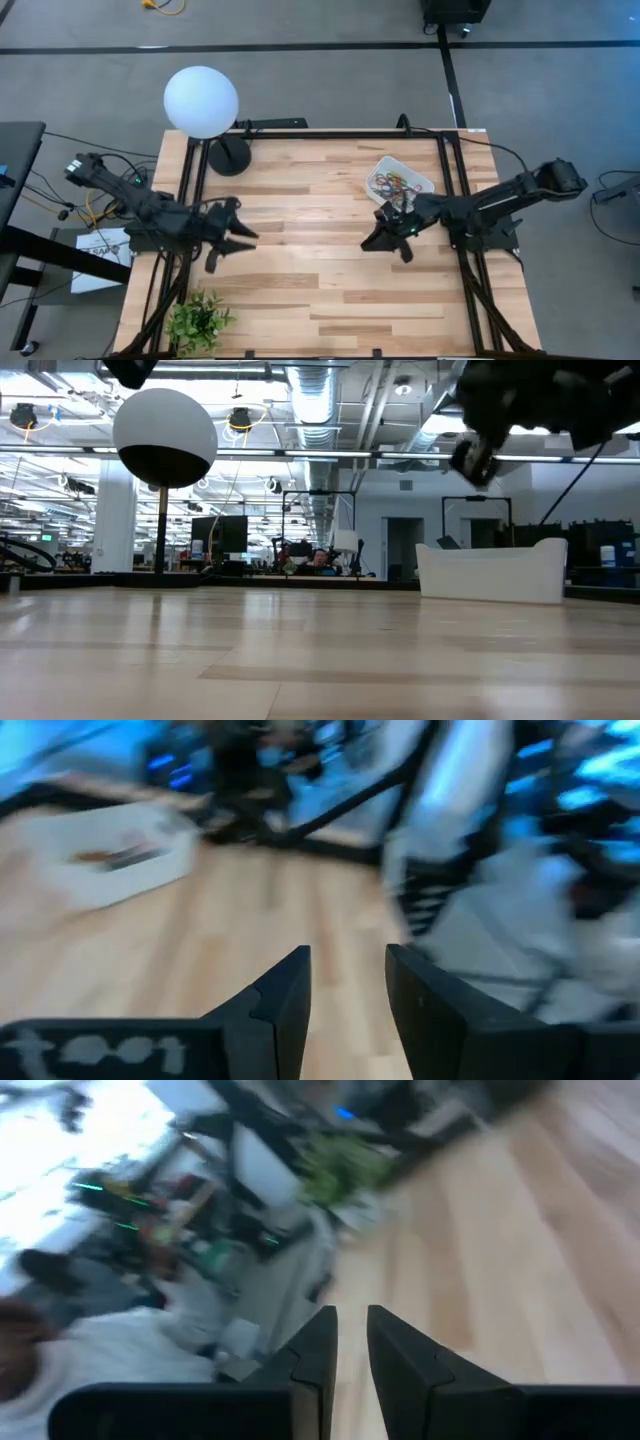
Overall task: Pick and place items into bin
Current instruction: Return to Home Position
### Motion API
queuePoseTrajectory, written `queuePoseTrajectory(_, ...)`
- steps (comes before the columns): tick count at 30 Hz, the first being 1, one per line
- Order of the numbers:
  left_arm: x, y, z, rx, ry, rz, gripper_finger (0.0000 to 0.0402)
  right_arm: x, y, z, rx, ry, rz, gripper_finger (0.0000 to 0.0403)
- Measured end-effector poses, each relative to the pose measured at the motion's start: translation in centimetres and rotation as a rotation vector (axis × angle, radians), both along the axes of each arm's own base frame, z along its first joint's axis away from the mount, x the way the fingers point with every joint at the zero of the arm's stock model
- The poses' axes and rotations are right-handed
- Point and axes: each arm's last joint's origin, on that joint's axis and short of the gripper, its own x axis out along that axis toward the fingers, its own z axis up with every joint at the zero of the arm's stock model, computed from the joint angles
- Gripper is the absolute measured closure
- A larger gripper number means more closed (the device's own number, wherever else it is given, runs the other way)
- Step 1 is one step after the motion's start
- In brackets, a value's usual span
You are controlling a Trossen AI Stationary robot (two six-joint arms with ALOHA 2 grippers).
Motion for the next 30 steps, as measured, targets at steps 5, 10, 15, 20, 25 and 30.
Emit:
queuePoseTrajectory(5, -0.8, -0.4, -2.7, -0.057, -0.099, -0.147, 0.0283, -1.8, -0.1, 3.3, -0.095, -0.256, 0.160, 0.0349)
queuePoseTrajectory(10, -1.8, -0.3, -3.3, -0.057, -0.144, -0.169, 0.0283, -4.1, 0.0, 5.5, -0.161, -0.380, 0.196, 0.0349)
queuePoseTrajectory(15, -3.4, -0.1, -1.8, -0.034, -0.283, -0.267, 0.0283, -6.6, -0.6, 5.7, -0.206, -0.292, 0.128, 0.0349)
queuePoseTrajectory(20, -4.6, -0.1, -1.3, 0.005, -0.348, -0.312, 0.0283, -9.0, -0.8, 5.6, -0.293, -0.360, 0.017, 0.0349)
queuePoseTrajectory(25, -5.4, 0.2, -0.9, 0.036, -0.406, -0.330, 0.0283, -10.8, -0.5, 3.0, -0.294, -0.484, 0.043, 0.0349)
queuePoseTrajectory(30, -5.9, 0.6, -0.6, 0.062, -0.439, -0.329, 0.0283, -12.2, -0.3, -0.3, -0.257, -0.594, 0.077, 0.0349)
